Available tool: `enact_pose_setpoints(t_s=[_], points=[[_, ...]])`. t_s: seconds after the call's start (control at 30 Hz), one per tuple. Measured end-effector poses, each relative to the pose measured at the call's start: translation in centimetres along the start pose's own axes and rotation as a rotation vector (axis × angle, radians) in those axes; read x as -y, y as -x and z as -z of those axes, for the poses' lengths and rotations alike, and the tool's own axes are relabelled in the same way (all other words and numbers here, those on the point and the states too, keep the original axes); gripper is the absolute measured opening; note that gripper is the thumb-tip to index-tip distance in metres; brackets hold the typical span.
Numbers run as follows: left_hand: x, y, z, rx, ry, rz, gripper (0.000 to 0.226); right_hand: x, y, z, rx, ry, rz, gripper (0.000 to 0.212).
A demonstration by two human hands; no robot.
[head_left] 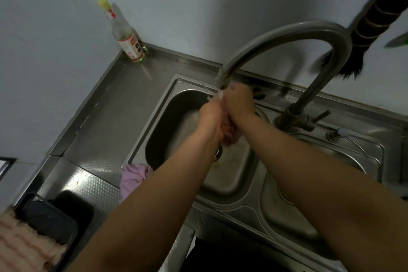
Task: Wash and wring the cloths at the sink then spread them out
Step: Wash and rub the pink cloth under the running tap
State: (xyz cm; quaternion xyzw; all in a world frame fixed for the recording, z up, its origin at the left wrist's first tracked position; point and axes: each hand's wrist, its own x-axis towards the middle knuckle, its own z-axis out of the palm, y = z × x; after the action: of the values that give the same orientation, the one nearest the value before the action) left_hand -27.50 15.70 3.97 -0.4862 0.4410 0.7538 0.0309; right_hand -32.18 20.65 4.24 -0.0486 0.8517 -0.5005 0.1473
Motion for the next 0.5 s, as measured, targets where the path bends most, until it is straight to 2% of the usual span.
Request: enact_pose_setpoints(t_s=[0.07, 0.13, 0.23, 0.3, 0.37, 0.47, 0.5], points=[[-0.3, -0.3, -0.1, -0.031, 0.0, -0.053, 0.027, 0.1, 0.7, -0.2, 0.01, -0.094, -0.035, 0.032], [-1.1, -0.6, 0.8, -0.055, 0.038, -0.074, 0.024, 0.2, 3.0, -1.6, 0.087, -0.052, -0.071, 0.038], [-0.7, -0.1, 1.4, 0.105, 0.018, 0.018, 0.031, -0.7, 2.3, -1.3, 0.043, 0.064, 0.003, 0.038], [-0.1, 0.5, 1.5, 0.238, -0.046, 0.086, 0.034, -0.9, 0.1, 0.2, 0.057, 0.01, -0.045, 0.036], [-0.7, 0.9, 2.6, 0.331, -0.075, 0.098, 0.042, -1.3, -0.7, 1.0, 0.184, -0.015, -0.116, 0.033], [-2.5, 0.0, 5.3, 0.396, -0.02, 0.099, 0.046, -1.7, -0.4, 1.7, 0.483, 0.017, -0.256, 0.052], [-3.1, -0.4, 6.0, 0.406, -0.041, 0.1, 0.045, -1.9, -0.5, 2.2, 0.573, -0.018, -0.279, 0.051]])
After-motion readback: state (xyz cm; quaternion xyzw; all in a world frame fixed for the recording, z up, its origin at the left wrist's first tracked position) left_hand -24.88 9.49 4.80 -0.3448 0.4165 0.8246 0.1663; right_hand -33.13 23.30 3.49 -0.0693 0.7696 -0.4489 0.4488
